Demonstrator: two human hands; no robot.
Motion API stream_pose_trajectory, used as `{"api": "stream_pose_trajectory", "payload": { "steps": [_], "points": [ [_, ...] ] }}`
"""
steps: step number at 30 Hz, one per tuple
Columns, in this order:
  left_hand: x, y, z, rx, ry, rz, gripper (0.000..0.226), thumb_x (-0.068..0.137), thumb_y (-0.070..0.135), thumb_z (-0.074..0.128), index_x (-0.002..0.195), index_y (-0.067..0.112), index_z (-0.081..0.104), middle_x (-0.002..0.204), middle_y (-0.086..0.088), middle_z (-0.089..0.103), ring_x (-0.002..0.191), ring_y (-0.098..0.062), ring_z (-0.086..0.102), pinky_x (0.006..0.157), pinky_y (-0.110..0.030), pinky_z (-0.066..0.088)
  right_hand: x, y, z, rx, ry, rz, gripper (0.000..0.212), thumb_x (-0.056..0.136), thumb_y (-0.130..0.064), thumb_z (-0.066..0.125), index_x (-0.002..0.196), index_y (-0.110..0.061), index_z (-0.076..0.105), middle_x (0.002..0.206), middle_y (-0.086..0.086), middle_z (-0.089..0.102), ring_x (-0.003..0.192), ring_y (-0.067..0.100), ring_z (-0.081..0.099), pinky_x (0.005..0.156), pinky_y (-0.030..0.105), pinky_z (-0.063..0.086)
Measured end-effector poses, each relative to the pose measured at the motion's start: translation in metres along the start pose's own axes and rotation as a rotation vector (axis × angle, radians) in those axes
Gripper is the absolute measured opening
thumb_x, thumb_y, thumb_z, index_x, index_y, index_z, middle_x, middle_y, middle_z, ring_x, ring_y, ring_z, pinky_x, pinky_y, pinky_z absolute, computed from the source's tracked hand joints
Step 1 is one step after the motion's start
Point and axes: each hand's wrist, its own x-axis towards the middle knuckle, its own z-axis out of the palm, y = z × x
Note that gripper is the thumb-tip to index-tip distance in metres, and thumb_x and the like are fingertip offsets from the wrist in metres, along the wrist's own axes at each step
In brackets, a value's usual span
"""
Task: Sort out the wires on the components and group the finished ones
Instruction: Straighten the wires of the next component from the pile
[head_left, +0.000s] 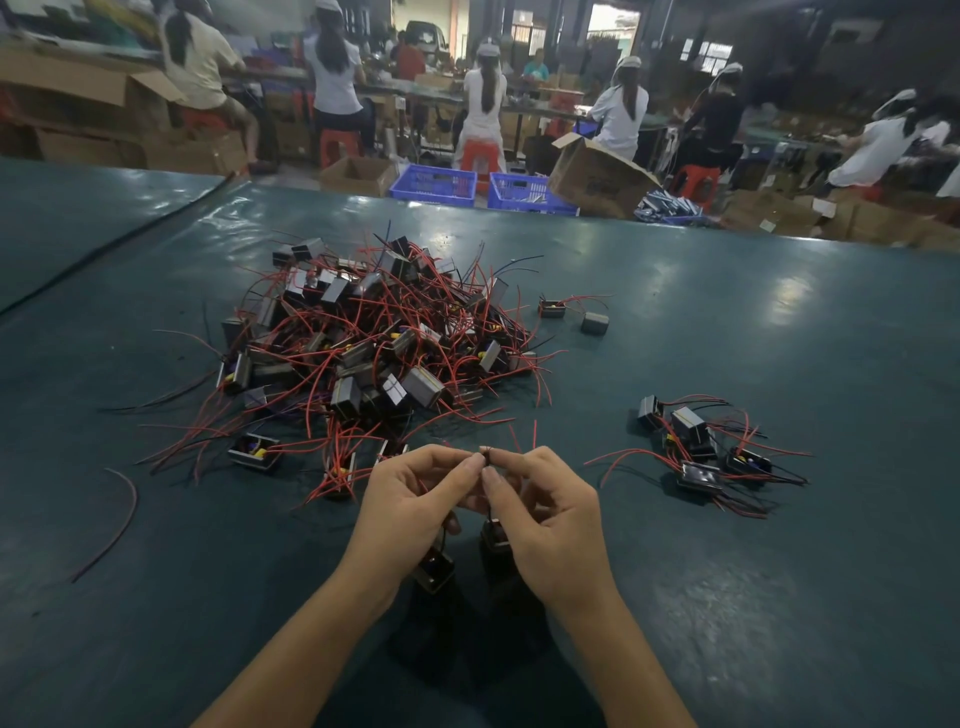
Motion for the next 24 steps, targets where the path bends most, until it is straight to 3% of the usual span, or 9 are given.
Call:
{"api": "stream_pose_trajectory", "payload": {
  "steps": [4,9,15,20,24],
  "points": [
    [0.001,0.0003,-0.0016,-0.008,-0.038,-0.039,0.021,0.074,0.037,0.067,0.084,0.022,0.078,0.078,-0.004,0.074,0.075,-0.012,0.069,0.057,-0.019,0.051,0.0002,-0.0016,0.0006,-0.016,0.0,-0.014,0.019,0.085,-0.018,0.068,0.101,-0.027,0.074,0.073,-0.008,0.052,0.057,0.006,0.048,0.052,0.02,0.041],
    [0.0009,0.0015,-0.0018,0.003,-0.074,-0.035,0.021,0.077,0.037,0.065,0.082,0.021,0.078,0.072,0.0,0.069,0.072,-0.011,0.064,0.059,-0.02,0.05,0.0003,-0.0046,-0.0013,-0.041,-0.009,-0.038,0.019,0.085,-0.017,0.068,0.101,-0.025,0.075,0.074,-0.005,0.054,0.058,0.005,0.05,0.054,0.013,0.039],
    [0.0013,0.002,-0.0014,0.076,-0.097,0.018,0.02,0.077,0.038,0.064,0.079,0.023,0.076,0.069,-0.001,0.067,0.07,-0.016,0.061,0.06,-0.026,0.048,-0.0005,-0.0081,-0.001,-0.034,0.02,-0.073,0.015,0.087,-0.014,0.066,0.097,-0.02,0.075,0.074,-0.011,0.057,0.056,0.005,0.05,0.053,0.015,0.039],
    [-0.0004,0.0007,0.0002,0.169,-0.152,0.148,0.012,0.089,0.014,0.061,0.083,0.013,0.072,0.071,0.004,0.071,0.067,-0.003,0.065,0.063,-0.013,0.048,0.0015,-0.0082,-0.0035,-0.068,0.065,-0.09,0.009,0.089,-0.011,0.068,0.085,-0.016,0.075,0.072,-0.007,0.06,0.058,0.006,0.052,0.056,0.012,0.038],
    [0.0009,-0.0009,0.0012,0.176,-0.141,0.151,0.019,0.091,0.001,0.059,0.082,0.013,0.071,0.067,0.006,0.07,0.064,-0.001,0.063,0.062,-0.012,0.047,0.0014,-0.0075,-0.0025,-0.074,0.054,-0.064,0.011,0.089,-0.016,0.066,0.081,-0.023,0.07,0.072,-0.009,0.059,0.056,0.008,0.05,0.054,0.013,0.037]
  ]
}}
